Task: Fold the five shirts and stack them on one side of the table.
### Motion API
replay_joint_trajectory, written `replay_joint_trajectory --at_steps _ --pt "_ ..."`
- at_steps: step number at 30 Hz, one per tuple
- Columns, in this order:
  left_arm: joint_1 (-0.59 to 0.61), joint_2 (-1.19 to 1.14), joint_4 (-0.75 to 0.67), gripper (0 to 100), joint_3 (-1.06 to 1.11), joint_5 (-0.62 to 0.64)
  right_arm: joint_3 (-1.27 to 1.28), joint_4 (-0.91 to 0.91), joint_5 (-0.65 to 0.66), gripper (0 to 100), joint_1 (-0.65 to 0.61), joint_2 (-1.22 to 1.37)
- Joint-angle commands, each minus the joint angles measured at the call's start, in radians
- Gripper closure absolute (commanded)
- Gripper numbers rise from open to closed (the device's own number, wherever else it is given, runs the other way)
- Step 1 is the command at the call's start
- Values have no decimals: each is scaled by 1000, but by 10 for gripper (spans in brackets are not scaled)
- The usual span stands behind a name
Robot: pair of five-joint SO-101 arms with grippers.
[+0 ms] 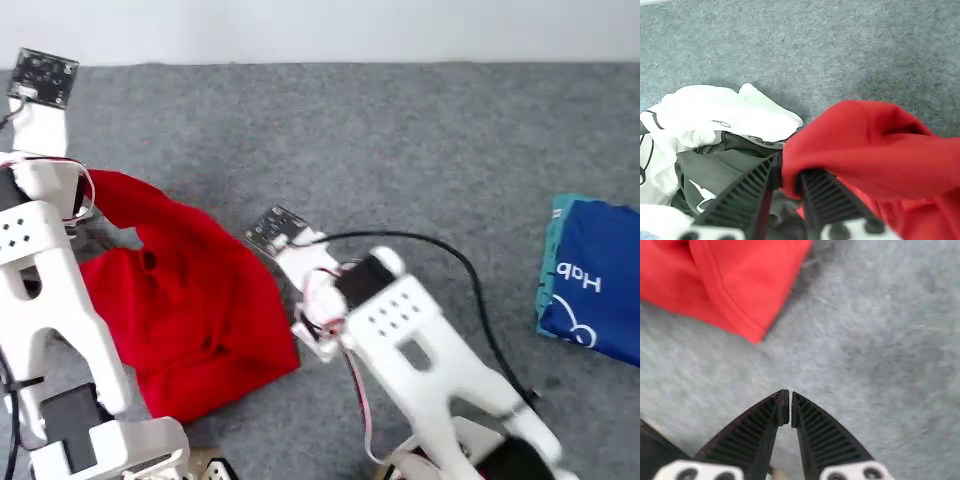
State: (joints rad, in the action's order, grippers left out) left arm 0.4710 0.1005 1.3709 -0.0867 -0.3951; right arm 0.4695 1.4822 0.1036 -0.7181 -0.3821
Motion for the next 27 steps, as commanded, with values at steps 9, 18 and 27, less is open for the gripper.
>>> replay_joint_trajectory --at_steps 9,18,27 --pt "43 -2 -63 986 25 -9 -238 7 -563 813 -243 174" --pt "43 6 -137 986 134 -8 -245 -160 -672 762 -300 343" --pt "43 6 -137 986 134 -8 -245 -292 -669 762 -305 550"
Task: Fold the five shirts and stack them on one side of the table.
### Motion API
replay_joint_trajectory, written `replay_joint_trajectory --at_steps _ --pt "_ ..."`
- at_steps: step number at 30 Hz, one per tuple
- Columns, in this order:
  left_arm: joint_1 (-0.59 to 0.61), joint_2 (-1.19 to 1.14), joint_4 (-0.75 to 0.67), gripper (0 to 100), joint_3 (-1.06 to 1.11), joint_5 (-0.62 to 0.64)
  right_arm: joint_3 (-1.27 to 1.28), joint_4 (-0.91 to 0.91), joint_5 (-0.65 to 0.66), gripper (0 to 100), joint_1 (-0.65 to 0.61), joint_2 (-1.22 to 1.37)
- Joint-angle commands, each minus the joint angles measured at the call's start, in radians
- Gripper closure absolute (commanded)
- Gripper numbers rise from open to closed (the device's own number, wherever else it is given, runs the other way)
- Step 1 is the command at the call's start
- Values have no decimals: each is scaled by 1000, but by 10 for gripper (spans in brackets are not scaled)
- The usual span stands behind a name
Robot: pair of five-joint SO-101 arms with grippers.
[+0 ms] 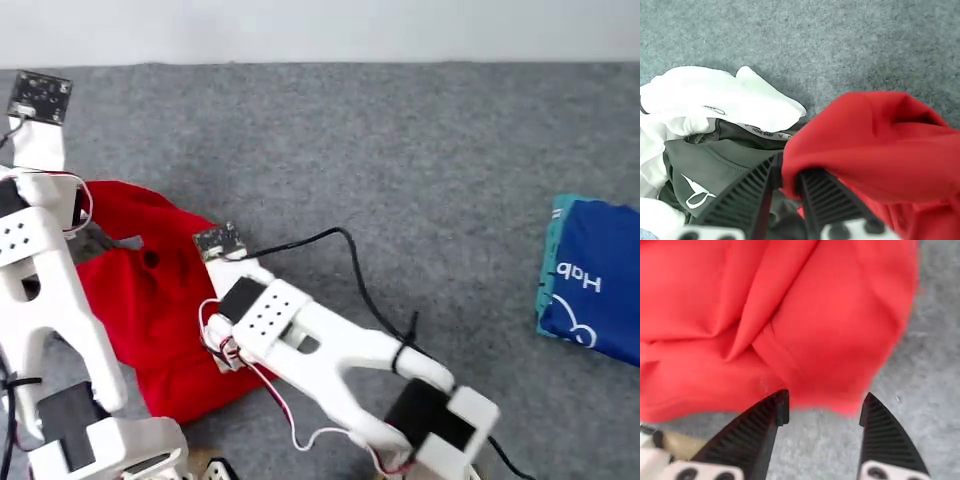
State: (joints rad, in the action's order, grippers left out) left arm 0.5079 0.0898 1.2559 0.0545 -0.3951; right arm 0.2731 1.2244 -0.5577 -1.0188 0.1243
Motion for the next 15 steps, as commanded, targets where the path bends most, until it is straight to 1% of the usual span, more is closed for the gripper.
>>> replay_joint_trajectory --at_steps 1,4,8,11,15 --pt "6 17 -21 986 -7 -8 -49 -47 -6 762 5 71" --pt "6 17 -21 986 -7 -8 -57 -59 -6 762 51 136" --pt "8 18 -20 986 -8 -8 -115 2 5 762 176 179" --pt "8 18 -17 986 -10 -8 -167 48 57 762 285 185" --pt "8 18 -18 986 -10 -8 -227 56 130 762 421 185"
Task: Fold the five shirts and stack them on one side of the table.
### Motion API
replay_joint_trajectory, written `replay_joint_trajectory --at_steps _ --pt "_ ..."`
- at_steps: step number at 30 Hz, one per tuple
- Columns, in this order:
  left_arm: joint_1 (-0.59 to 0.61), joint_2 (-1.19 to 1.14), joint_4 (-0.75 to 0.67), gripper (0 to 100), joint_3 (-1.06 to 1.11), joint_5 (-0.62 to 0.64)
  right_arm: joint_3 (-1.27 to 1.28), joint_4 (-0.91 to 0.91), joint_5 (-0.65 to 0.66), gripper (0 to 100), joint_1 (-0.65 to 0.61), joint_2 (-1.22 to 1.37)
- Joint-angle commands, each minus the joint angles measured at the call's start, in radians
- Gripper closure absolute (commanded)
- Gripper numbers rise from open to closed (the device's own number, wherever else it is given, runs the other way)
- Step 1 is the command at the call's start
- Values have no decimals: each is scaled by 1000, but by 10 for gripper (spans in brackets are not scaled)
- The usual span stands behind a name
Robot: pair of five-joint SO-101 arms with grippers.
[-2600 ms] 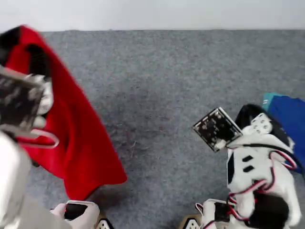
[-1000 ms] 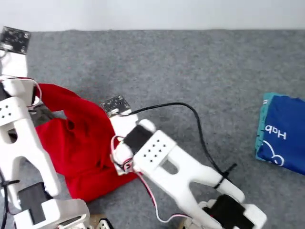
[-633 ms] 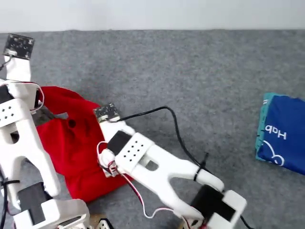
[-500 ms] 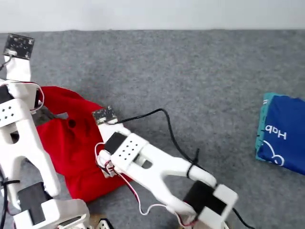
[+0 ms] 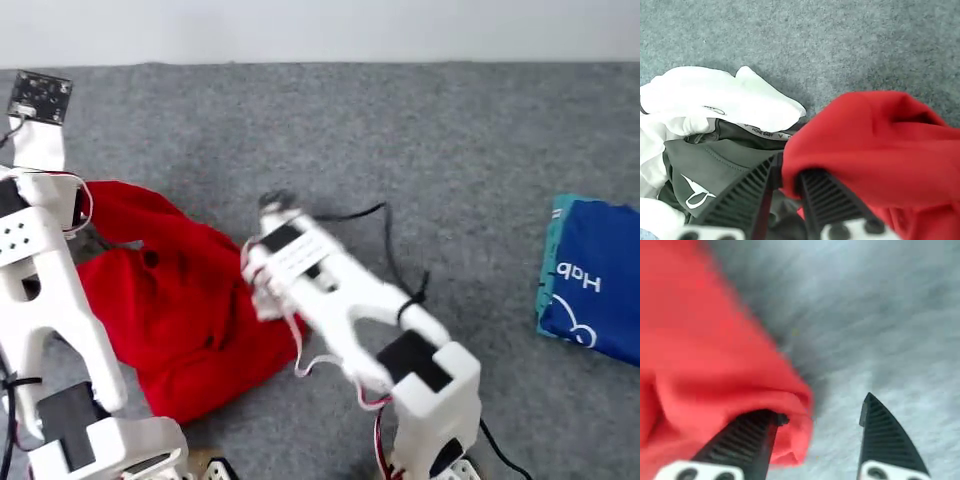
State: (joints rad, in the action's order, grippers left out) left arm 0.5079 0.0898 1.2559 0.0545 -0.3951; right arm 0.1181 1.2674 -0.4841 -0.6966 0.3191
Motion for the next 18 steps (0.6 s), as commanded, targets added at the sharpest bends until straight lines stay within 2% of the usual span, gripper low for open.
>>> replay_joint_trajectory --at_steps 1,5,8,13,18 --pt "8 18 -20 986 -10 -8 -84 8 75 762 127 -7" --pt "8 18 -20 986 -12 -8 -132 7 138 762 223 10" --pt "8 18 -20 986 -12 -8 -158 31 166 762 245 8" --pt "6 18 -21 986 -12 -8 -245 179 229 762 202 -28" --pt "3 18 -21 986 -12 -8 -336 300 348 762 130 -79"
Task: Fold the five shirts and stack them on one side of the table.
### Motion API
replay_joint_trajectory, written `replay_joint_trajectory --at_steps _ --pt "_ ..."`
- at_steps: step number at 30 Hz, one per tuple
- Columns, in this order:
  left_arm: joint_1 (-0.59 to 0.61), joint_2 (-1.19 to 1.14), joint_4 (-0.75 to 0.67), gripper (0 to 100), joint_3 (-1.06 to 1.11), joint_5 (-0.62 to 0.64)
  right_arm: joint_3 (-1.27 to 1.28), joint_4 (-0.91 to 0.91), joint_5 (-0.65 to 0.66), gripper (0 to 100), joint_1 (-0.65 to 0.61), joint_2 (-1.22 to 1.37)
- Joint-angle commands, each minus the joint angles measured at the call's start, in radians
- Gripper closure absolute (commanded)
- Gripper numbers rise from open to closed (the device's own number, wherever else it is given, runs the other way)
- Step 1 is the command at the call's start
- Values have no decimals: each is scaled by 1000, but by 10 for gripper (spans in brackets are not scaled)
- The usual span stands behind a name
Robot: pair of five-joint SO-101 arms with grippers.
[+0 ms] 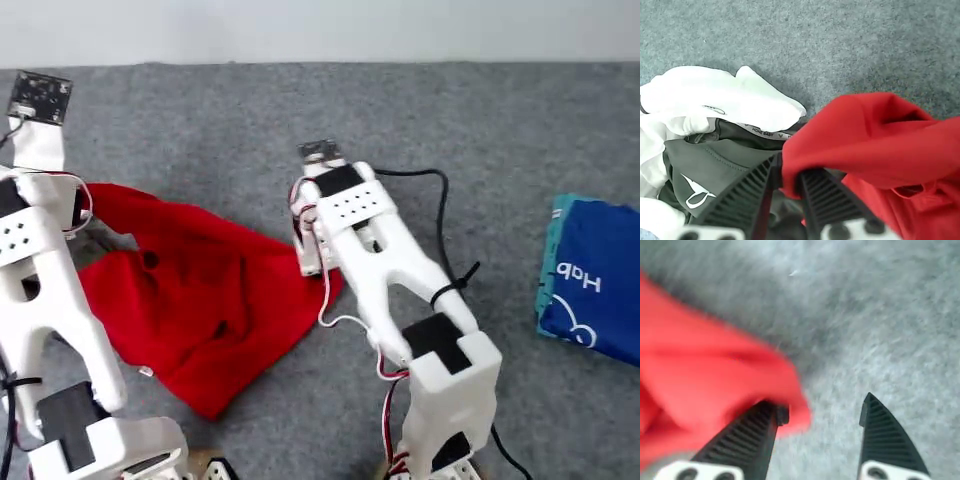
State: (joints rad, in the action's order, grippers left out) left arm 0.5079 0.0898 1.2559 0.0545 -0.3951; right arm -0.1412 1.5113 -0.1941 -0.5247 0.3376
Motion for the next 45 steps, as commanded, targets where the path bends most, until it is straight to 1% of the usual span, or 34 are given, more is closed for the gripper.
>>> replay_joint_trajectory --at_steps 1,10,13,22,27,31,38,40,45 --pt "3 18 -21 986 -12 -8 -87 65 71 762 -61 -102" --pt "3 18 -21 986 -12 -8 -106 65 72 762 -240 -102" --pt "3 18 -21 986 -12 -8 -107 44 71 762 -274 -54" --pt "3 17 -21 986 -12 -8 -114 16 75 762 -277 143" --pt "3 14 -21 986 -12 -8 -117 -62 81 762 -277 162" --pt "5 12 -21 986 -12 -8 -143 -68 130 762 -277 177" --pt "5 9 -21 986 -8 -8 -144 -65 135 762 -271 232" --pt "5 9 -21 986 -8 -8 -144 -68 137 783 -263 242" --pt "5 9 -21 986 -7 -8 -146 -74 153 905 -220 239"
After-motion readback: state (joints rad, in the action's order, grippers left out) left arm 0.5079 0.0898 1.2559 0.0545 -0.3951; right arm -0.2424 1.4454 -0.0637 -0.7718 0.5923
